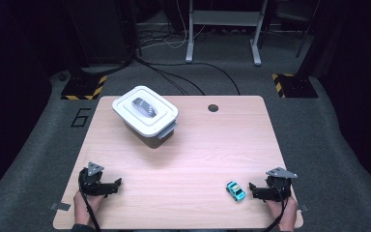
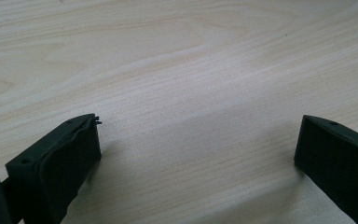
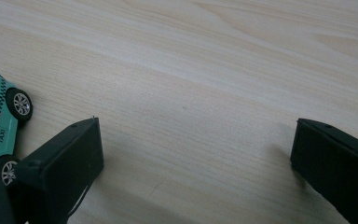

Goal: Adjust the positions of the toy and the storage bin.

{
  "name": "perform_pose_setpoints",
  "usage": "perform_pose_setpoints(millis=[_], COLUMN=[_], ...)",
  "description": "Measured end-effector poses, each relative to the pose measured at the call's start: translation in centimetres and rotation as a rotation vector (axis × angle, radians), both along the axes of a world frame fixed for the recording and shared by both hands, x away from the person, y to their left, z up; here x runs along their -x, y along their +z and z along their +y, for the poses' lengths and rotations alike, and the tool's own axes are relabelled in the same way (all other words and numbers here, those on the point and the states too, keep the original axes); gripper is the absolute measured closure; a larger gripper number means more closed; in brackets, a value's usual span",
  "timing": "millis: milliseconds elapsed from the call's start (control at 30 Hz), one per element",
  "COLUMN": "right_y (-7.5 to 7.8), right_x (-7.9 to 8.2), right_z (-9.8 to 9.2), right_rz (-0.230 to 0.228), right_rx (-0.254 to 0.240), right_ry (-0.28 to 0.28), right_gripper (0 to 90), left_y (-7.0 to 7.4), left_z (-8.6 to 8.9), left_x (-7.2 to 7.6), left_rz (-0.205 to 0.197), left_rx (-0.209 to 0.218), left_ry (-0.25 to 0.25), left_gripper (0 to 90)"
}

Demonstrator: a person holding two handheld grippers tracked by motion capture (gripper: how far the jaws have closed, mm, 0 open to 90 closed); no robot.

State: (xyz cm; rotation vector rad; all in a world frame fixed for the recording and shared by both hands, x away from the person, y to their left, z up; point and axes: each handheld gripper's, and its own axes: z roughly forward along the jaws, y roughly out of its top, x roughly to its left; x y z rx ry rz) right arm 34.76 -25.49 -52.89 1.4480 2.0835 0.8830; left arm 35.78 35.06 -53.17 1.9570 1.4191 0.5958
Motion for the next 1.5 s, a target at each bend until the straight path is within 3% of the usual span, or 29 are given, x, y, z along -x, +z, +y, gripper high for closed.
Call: perform_pose_setpoints(millis=[1333, 1400, 1500], right_y=[0.0, 0.0, 0.0], right_x=[0.0, 0.0, 0.0], right_z=[0.0, 0.0, 0.0], right_rz=[-0.001, -0.002, -0.002], right_rx=[-0.001, -0.001, -0.001], right_ry=[0.000, 0.001, 0.000], right_gripper=[1.9, 1.9, 1.9], left_y=[0.0, 0.2, 1.2], left_z=[-0.1, 0.0, 0.2], left_x=[0.0, -0.1, -0.3], left_rz=[-0.005, -0.011, -0.026], left_rx=[-0.004, -0.012, 0.009], left_ry=[-0.016, -0.013, -0.015], left_gripper=[0.0, 0.0, 0.1])
